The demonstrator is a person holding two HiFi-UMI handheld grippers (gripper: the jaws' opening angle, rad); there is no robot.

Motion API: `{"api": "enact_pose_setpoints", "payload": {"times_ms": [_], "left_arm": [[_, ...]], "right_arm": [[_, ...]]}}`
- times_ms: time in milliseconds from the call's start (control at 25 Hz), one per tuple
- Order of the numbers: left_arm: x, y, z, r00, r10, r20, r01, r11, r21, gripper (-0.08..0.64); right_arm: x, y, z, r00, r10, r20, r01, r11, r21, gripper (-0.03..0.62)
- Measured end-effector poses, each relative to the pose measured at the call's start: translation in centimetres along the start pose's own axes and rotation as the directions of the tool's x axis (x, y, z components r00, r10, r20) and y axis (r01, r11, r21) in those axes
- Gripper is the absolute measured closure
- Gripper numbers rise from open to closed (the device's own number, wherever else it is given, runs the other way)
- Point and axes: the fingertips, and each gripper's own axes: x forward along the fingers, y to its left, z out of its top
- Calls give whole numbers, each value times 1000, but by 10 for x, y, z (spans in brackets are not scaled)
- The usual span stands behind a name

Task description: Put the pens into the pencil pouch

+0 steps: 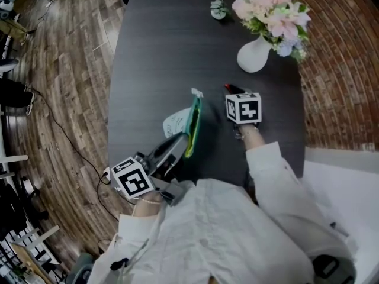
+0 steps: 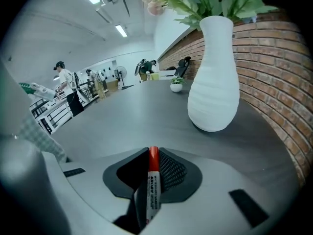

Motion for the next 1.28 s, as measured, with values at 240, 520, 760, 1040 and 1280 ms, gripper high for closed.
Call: {"api": "enact_pose_setpoints", "payload": {"times_ms": [240, 520, 760, 1040, 1280], "left_arm": [[-1, -1, -1, 1000, 2, -1, -2, 1000, 8, 520], [-2, -1, -4, 1000, 16, -10, -16, 1000, 19, 520], [-3, -2, -7, 1000, 22, -21, -21, 999, 26, 520], [-1, -2, -10, 999, 24, -23, -24, 999, 21, 520], [-2, 0, -12, 998, 53, -42, -51, 998, 43, 520]], "right_arm": [[-24, 16, 2, 991, 109, 75, -111, 993, 34, 531], [-59, 39, 20, 956, 205, 212, -215, 976, 24, 532], [-87, 52, 38, 912, 259, 318, -295, 953, 69, 532], [-132, 75, 70, 840, 328, 433, -364, 932, 0, 532], [-178, 94, 106, 757, 378, 533, -415, 908, -54, 532]]}}
